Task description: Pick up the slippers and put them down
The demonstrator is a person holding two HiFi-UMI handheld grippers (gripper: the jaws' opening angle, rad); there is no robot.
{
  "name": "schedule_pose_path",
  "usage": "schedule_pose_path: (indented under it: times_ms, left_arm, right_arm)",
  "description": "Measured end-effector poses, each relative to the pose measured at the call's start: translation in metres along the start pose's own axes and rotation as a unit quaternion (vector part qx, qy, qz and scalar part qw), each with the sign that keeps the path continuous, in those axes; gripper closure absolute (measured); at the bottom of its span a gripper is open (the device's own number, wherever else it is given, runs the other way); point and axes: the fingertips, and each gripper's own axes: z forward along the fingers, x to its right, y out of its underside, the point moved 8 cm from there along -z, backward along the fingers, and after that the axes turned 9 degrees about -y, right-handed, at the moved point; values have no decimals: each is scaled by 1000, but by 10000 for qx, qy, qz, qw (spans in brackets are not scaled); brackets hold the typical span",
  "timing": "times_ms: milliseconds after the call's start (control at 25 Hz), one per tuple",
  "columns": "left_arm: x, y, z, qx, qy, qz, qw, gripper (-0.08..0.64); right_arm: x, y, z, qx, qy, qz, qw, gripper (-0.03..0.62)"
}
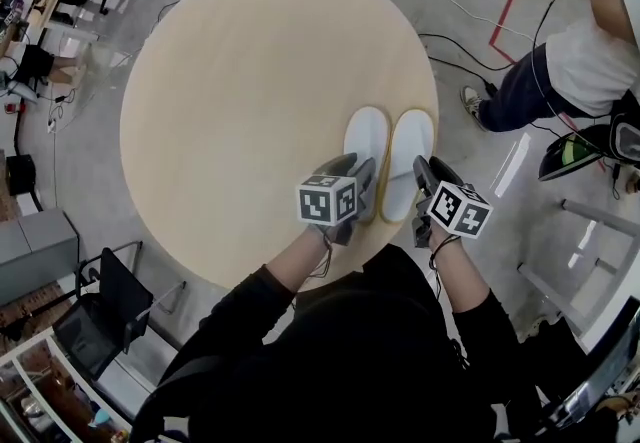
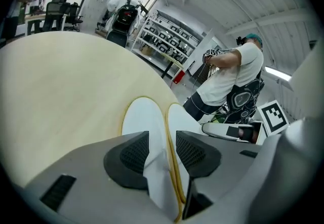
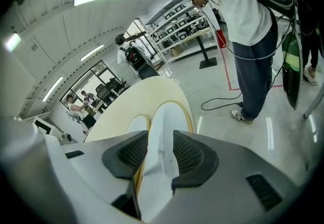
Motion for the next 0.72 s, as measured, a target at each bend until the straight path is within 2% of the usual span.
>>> schedule_pose_path:
  times_ms: [120, 280, 360, 480, 560, 720]
  left_arm:
    - [3, 1, 15, -93, -63, 65, 9999, 385]
    - [3, 5, 28, -275, 47, 47, 9996, 387]
    - [2, 8, 32, -363, 49, 40, 9993, 394]
    - [-3, 14, 37, -492, -58, -101, 9987, 474]
    - [-6, 17, 39, -543, -15, -246, 9982, 517]
    - [-8, 14, 34, -429, 322, -421, 9977, 529]
  right_arm:
    - [9, 0, 12, -189, -44, 15, 9998, 433]
    - [11, 4, 24, -383, -229, 108, 9989, 434]
    - [10, 7, 27, -477, -252, 80, 9985, 467]
    - [13, 13, 27, -544, -183, 111, 9983, 545]
    - [15, 15, 26, -528, -200, 233, 9981, 557]
    - [15, 12, 24, -440, -241, 297, 9983, 561]
